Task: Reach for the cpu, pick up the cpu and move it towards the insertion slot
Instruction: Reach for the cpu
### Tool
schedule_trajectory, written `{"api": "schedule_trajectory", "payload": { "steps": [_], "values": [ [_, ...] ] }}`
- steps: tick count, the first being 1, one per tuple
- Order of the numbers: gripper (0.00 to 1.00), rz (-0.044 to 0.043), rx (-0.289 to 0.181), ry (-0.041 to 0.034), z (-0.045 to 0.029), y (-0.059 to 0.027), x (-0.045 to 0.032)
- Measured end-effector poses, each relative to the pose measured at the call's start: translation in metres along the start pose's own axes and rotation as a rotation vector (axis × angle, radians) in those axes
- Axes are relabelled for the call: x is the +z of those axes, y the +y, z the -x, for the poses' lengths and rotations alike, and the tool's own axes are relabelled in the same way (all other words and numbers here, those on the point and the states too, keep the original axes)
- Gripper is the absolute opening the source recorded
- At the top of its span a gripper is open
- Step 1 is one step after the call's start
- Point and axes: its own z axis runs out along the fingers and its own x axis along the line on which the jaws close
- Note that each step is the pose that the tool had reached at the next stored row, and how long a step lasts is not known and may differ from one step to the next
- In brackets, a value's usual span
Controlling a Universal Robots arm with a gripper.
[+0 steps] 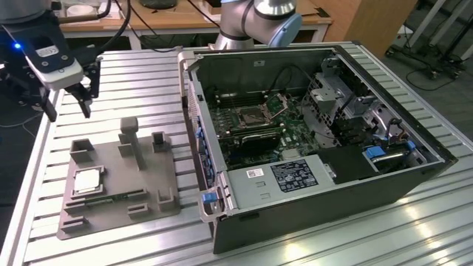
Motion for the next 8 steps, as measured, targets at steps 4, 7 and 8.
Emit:
{"api": "schedule_trajectory", "payload": {
  "steps": [4,7,8],
  "values": [
    [0.61,-0.0004,0.000,-0.0002,-0.0148,-0.0003,0.0075],
    [0.61,-0.0006,0.000,-0.0002,-0.0219,-0.0008,0.0131],
    [0.61,-0.0005,0.000,-0.0004,-0.0222,-0.0009,0.0145]
  ]
}}
